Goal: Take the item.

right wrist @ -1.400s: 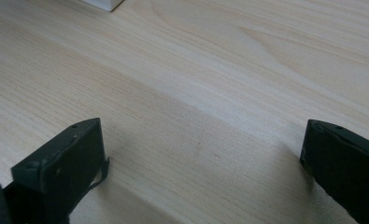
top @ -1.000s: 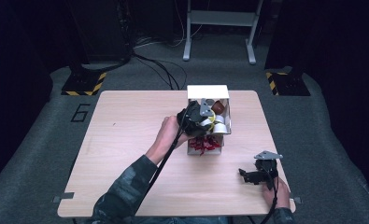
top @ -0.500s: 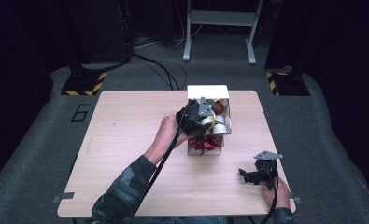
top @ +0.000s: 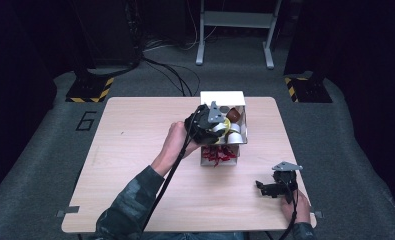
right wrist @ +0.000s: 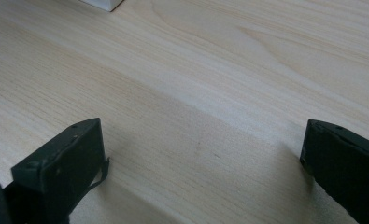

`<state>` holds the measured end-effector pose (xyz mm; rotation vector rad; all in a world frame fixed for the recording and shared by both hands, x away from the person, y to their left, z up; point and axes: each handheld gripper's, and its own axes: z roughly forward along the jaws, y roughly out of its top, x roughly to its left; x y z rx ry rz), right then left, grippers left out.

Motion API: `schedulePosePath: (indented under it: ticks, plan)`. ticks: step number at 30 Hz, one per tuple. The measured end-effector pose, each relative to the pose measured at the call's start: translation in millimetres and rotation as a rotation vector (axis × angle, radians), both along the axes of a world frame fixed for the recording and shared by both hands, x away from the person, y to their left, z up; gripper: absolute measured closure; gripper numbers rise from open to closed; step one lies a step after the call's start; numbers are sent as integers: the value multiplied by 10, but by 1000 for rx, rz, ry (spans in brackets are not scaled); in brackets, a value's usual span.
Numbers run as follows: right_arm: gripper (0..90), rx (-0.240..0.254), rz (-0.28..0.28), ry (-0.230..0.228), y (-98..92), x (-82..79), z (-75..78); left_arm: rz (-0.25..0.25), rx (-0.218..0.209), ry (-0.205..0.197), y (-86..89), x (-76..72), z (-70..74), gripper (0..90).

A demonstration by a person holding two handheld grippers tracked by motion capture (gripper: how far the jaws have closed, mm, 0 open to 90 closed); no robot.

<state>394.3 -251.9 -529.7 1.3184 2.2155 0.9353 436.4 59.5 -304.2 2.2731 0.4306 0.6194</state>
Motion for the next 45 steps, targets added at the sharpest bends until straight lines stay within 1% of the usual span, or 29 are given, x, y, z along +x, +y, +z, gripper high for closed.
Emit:
schedulePosePath:
  ticks: [6, 8, 10, 12, 13, 14, 19, 25, 27, 32, 34, 37, 39, 44, 45]
  plan:
    - [0, 0, 0, 0, 0, 0, 0, 5, -23, -14, 68, -35, 72, 578]
    - [0, 0, 0, 0, 0, 0, 0, 8, -28, -25, 94, -47, 96, 577]
    - [0, 0, 0, 0, 0, 0, 0, 10, -40, -24, 111, -53, 109, 577]
    - [0, 0, 0, 0, 0, 0, 0, 3, -34, -31, 138, -52, 130, 578]
    - [0, 0, 1, 0, 0, 0, 0, 14, -42, -29, 148, -61, 134, 577]
    - [0, 0, 0, 0, 0, 0, 0, 14, -41, -33, 165, -64, 145, 578]
    - [0, -1, 3, 1, -2, 0, 1, 23, -68, -35, 244, -97, 180, 577]
    - [0, -1, 4, 1, -3, 0, 1, 38, -79, -46, 360, -125, 212, 578]
    - [0, -1, 4, 1, -3, 0, 1, 45, -93, -40, 395, -132, 219, 577]
    - [0, -1, 4, 1, -3, -1, 1, 62, -106, -49, 504, -150, 254, 577]
    - [0, -1, 4, 1, -3, 0, 1, 69, -106, -57, 537, -157, 261, 577]
    - [0, -1, 4, 1, -3, 0, 1, 81, -119, -62, 608, -173, 267, 576]
    - [0, -1, 4, 1, -3, 0, 1, 86, -123, -61, 657, -177, 266, 576]
    - [0, -1, 4, 1, -3, 0, 1, 123, -138, -63, 814, -175, 224, 576]
    - [0, -1, 4, 1, -3, 0, 1, 130, -142, -57, 853, -171, 213, 576]
